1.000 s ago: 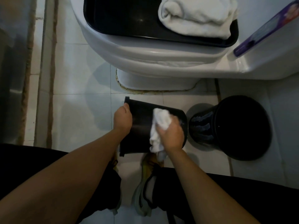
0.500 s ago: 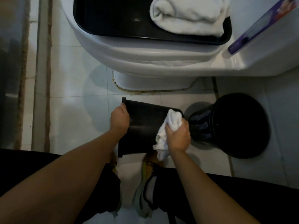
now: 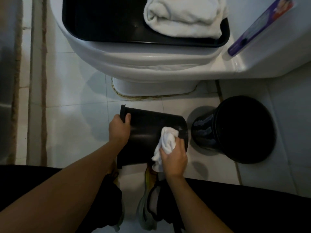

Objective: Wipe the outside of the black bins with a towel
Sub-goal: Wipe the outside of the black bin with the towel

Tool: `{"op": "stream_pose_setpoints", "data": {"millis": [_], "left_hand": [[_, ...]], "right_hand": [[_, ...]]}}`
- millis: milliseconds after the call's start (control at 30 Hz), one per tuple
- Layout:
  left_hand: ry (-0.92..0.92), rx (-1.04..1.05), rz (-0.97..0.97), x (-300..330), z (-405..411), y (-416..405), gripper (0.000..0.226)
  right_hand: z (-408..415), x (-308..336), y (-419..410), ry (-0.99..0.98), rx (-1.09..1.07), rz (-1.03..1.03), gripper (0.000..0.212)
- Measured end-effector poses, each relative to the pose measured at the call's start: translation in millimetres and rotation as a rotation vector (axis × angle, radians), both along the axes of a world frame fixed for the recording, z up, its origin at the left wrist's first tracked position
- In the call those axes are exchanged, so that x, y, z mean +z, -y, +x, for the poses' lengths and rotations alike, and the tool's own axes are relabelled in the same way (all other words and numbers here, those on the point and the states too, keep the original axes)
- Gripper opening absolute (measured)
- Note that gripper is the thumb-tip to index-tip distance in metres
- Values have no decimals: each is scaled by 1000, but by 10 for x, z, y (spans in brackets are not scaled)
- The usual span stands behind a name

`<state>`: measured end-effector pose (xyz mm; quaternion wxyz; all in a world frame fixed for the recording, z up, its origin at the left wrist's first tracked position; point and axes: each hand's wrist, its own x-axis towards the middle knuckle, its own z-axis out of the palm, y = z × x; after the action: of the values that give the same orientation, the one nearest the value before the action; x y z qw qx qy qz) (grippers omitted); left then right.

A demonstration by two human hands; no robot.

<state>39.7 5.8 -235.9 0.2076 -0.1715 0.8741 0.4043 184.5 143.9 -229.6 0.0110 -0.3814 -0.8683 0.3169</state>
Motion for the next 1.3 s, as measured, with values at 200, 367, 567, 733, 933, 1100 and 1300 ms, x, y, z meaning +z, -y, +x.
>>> {"op": "stream_pose_setpoints", "data": {"millis": [200,367,567,733,933,1100,1300], "left_hand": [[-33,-49,-6,-34,61,31,36],[-39,-56,-6,-38,69,46,35],[-58,-54,-34,-63,118,65,35],[-53,-94,-74,-98,117,90,37],[-89,-133,-96,-90,274,147,32],[-84,-124,-90,-66,385,174,35],[-86,-92,-92,-82,374,177,35]], "right_hand": [[-276,50,-390,30,-172,-46,51],[-670,99,-743,177,-215,-10,47],[-756,181,-751,260,-161,18,47],[-223,127,-163,80,105,-15,42],[-397,134,-181,120,282,8,46],[-1109,68,-260,277,164,-96,41],[-1177,144,-79,230,314,-76,40]]}}
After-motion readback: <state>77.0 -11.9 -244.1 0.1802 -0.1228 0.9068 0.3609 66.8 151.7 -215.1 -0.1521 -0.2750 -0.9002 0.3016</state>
